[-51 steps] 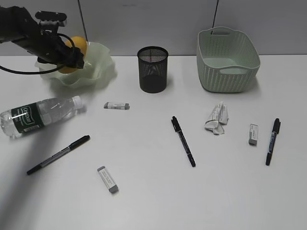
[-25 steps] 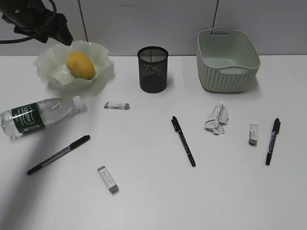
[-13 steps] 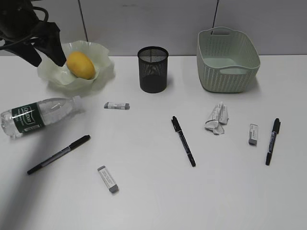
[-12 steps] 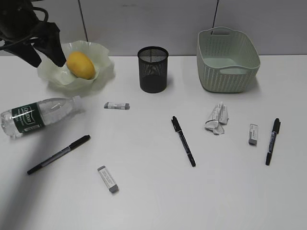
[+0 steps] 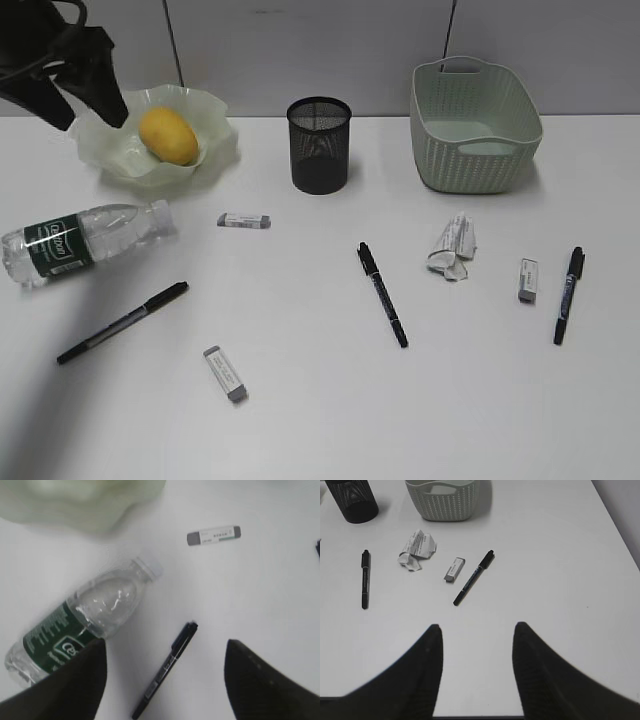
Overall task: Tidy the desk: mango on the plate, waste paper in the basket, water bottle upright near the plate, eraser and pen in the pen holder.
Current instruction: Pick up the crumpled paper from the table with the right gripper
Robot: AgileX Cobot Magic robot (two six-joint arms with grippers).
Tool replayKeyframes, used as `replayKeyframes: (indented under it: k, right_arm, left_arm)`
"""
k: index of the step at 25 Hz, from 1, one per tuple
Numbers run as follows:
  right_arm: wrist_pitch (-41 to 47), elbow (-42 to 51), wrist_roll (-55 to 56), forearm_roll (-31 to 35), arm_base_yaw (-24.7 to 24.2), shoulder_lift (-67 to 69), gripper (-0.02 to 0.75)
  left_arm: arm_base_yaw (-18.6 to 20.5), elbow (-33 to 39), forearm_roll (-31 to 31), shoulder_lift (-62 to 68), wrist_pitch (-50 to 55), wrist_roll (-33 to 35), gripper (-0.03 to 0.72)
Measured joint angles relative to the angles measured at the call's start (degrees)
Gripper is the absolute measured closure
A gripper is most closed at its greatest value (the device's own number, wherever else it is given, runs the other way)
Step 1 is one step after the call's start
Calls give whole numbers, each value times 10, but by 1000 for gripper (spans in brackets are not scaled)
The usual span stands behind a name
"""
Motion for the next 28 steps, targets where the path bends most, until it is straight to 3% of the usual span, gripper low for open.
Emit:
replayKeyframes:
  k: [14, 23, 28]
  right_arm:
    - [0, 0, 0, 0, 0, 0, 365]
    - [0, 0, 0, 4, 0, 0, 365]
    - [-1, 0, 0, 43, 0, 0, 365]
  left_arm:
    - [0, 286, -2, -242, -46, -16, 137]
    - [0, 443, -3, -482, -112, -17, 137]
    - [0, 530, -13, -627, -139, -22, 153]
